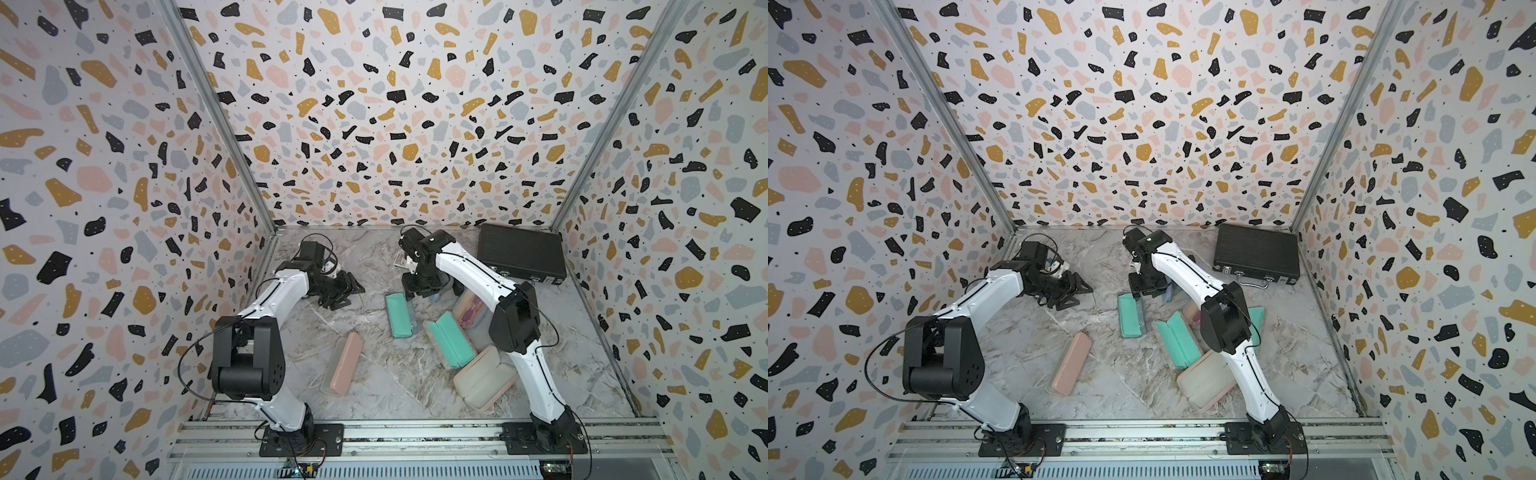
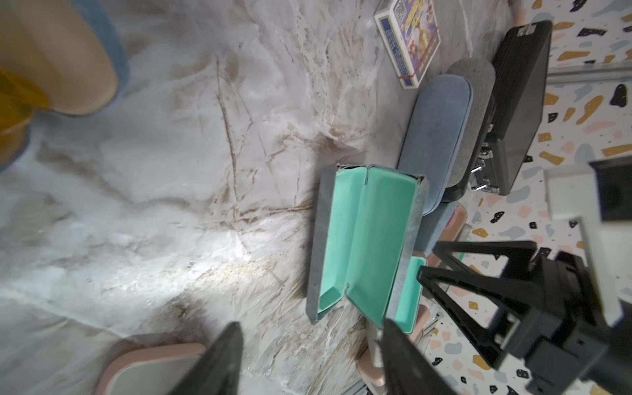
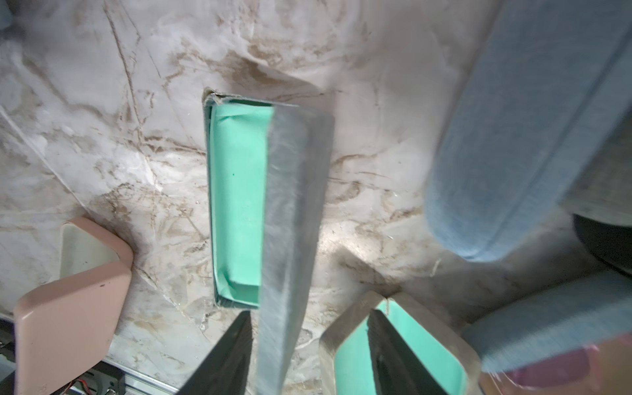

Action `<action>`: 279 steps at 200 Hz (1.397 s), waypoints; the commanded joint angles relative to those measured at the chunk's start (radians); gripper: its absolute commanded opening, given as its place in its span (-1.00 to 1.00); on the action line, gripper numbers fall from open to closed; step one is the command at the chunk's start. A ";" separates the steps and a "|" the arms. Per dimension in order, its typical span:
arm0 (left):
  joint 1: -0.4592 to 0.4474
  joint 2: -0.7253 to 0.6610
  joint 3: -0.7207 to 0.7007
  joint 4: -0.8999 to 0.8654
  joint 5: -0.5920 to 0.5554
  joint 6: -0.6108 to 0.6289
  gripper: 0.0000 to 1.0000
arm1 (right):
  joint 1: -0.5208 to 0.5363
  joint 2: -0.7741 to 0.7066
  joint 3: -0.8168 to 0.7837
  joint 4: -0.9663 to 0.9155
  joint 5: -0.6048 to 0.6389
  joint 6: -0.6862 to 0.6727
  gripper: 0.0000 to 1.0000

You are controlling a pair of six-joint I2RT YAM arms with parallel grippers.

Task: Close the glasses case
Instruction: Place the glasses case at the center of the board, then close the glasses case at the center of the board.

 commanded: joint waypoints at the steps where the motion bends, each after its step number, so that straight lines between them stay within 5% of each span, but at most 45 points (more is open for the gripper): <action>1: -0.033 0.030 0.040 -0.008 0.010 0.008 -0.28 | -0.008 -0.117 -0.040 -0.048 0.095 0.001 0.11; 15: -0.058 0.050 0.046 -0.010 0.005 0.008 -0.63 | -0.011 -0.136 -0.065 -0.046 0.117 0.000 -0.18; 32: -0.086 0.071 0.048 -0.009 0.000 0.006 -1.00 | -0.013 -0.143 -0.088 -0.047 0.119 -0.008 -0.75; 54: -0.107 0.090 0.046 -0.008 -0.004 0.005 -1.00 | -0.013 -0.136 -0.101 -0.045 0.094 -0.013 -1.00; 279: -0.184 0.253 -0.044 0.140 -0.027 -0.024 -1.00 | -0.018 -0.111 -0.268 0.193 -0.223 0.050 -1.00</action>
